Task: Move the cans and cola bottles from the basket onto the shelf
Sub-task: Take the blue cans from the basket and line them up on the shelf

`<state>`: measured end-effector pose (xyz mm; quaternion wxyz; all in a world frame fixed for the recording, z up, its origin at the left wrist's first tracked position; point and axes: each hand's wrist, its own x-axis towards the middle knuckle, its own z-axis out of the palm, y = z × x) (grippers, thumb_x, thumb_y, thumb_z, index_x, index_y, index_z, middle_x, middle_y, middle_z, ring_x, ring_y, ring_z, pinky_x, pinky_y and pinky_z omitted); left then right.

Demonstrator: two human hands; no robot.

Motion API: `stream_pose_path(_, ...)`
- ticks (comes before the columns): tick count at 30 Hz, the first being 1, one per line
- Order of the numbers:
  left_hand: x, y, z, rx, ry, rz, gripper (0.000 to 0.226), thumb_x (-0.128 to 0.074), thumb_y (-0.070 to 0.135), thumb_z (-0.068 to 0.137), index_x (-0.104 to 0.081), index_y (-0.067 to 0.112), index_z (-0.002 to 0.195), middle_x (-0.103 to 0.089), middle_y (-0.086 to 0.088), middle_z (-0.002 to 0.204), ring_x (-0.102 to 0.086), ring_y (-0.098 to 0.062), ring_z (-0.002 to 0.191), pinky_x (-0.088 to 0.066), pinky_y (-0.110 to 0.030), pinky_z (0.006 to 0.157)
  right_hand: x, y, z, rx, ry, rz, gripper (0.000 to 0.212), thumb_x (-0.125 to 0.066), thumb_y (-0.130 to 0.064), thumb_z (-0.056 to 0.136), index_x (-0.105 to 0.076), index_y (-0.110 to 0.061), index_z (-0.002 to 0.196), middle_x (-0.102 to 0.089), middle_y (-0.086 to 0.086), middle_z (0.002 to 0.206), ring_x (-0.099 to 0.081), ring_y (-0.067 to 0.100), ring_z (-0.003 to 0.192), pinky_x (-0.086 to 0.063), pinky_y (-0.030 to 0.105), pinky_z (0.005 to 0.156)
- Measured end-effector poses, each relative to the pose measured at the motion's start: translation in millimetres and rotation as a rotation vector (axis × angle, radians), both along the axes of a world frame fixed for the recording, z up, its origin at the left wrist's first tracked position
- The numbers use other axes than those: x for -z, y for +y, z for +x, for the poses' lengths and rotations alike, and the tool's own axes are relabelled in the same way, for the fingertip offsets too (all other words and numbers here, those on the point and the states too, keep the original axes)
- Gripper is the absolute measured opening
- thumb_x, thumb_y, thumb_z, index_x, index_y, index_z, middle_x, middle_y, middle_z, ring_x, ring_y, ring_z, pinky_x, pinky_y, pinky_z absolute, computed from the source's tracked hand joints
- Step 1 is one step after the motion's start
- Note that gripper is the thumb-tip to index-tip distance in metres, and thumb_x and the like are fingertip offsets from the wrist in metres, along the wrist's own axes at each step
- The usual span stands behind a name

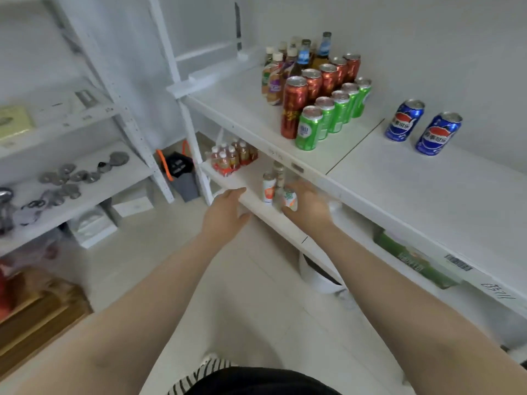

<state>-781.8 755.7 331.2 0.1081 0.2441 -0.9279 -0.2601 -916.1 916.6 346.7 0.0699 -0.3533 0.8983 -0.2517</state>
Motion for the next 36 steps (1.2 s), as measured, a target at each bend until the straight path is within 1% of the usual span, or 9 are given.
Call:
stream_pose_path(3,10.3,-31.4,58.7,-0.086,-0.014,0.03,0.063,-0.064,0.026,0.087,-0.038,0.019,0.144,-0.047,-0.006,0.144,-0.043,-0.027,0.132,-0.038,-0.038,0.106,12.3,-41.8,48.2,-0.12,-0.036,0.059,0.057,-0.067,-0.03,0.082,-0.048,-0.023,0.135,-0.047,0.001,0.139,-0.043,0.023,0.129,-0.045,0.04,0.099)
stream_pose_path(8,29.7,-89.7,173.5,-0.24,-0.054,0.09,0.065,-0.065,0.026,0.086,-0.037,0.016,0.145,-0.046,-0.009,0.143,-0.045,-0.029,0.129,-0.039,-0.039,0.106,29.3,-120.4,142.3,-0.31,-0.005,0.145,0.059,-0.065,-0.034,0.085,-0.043,-0.021,0.139,-0.045,0.003,0.141,-0.044,0.024,0.128,-0.041,0.04,0.103)
stream_pose_path(12,45.4,-143.3,282.4,-0.353,-0.104,0.064,0.066,-0.064,0.027,0.087,-0.036,0.017,0.145,-0.046,-0.008,0.144,-0.046,-0.028,0.129,-0.038,-0.035,0.103,45.0,-194.8,234.7,-0.441,-0.015,0.165,0.059,-0.065,-0.035,0.086,-0.044,-0.02,0.139,-0.045,0.003,0.141,-0.042,0.023,0.131,-0.038,0.037,0.105)
stream_pose_path(15,50.0,-182.4,357.9,-0.426,-0.141,0.069,0.065,-0.062,0.027,0.088,-0.035,0.018,0.146,-0.046,-0.007,0.145,-0.046,-0.028,0.13,-0.04,-0.038,0.103,54.8,-249.8,305.1,-0.528,-0.052,0.185,0.058,-0.065,-0.033,0.086,-0.045,-0.019,0.139,-0.045,0.004,0.141,-0.042,0.024,0.13,-0.037,0.035,0.103)
stream_pose_path(20,53.0,-238.9,459.1,-0.55,-0.175,0.065,0.066,-0.066,0.029,0.081,-0.042,0.017,0.142,-0.057,-0.008,0.131,-0.053,-0.029,0.119,-0.048,-0.039,0.094,63.2,-327.8,394.3,-0.65,-0.082,0.195,0.058,-0.066,-0.03,0.085,-0.045,-0.019,0.138,-0.046,0.005,0.14,-0.043,0.024,0.129,-0.04,0.036,0.101)
stream_pose_path(26,63.6,-293.3,525.2,-0.71,-0.154,0.118,0.063,-0.066,0.026,0.083,-0.042,0.018,0.141,-0.053,-0.008,0.136,-0.049,-0.028,0.125,-0.046,-0.039,0.098,72.3,-411.2,457.9,-0.815,-0.054,0.262,0.059,-0.066,-0.031,0.084,-0.046,-0.017,0.138,-0.049,0.007,0.137,-0.045,0.027,0.127,-0.042,0.036,0.098)
stream_pose_path(30,70.9,-338.5,551.3,-0.802,-0.152,0.142,0.067,-0.068,0.028,0.082,-0.041,0.018,0.142,-0.052,-0.005,0.14,-0.048,-0.025,0.128,-0.045,-0.039,0.101,74.2,-473.6,482.5,-0.895,-0.035,0.265,0.058,-0.064,-0.03,0.085,-0.044,-0.02,0.138,-0.05,0.005,0.138,-0.046,0.026,0.126,-0.043,0.036,0.095)
stream_pose_path(34,71.0,-384.1,573.4,-0.87,-0.165,0.129,0.065,-0.068,0.029,0.083,-0.042,0.018,0.141,-0.054,-0.006,0.137,-0.049,-0.027,0.127,-0.046,-0.04,0.099,72.1,-535.6,499.2,-0.957,-0.095,0.254,0.06,-0.068,-0.025,0.084,-0.045,-0.016,0.139,-0.048,0.007,0.14,-0.047,0.025,0.128,-0.039,0.032,0.098)
stream_pose_path(36,71.4,-403.6,585.2,-0.921,-0.164,0.143,0.064,-0.068,0.028,0.083,-0.042,0.017,0.141,-0.052,-0.007,0.139,-0.048,-0.027,0.128,-0.045,-0.04,0.099,73.4,-565.5,509.4,-0.99,-0.108,0.257,0.061,-0.07,-0.025,0.081,-0.047,-0.015,0.137,-0.05,0.007,0.139,-0.048,0.026,0.127,-0.04,0.034,0.102)
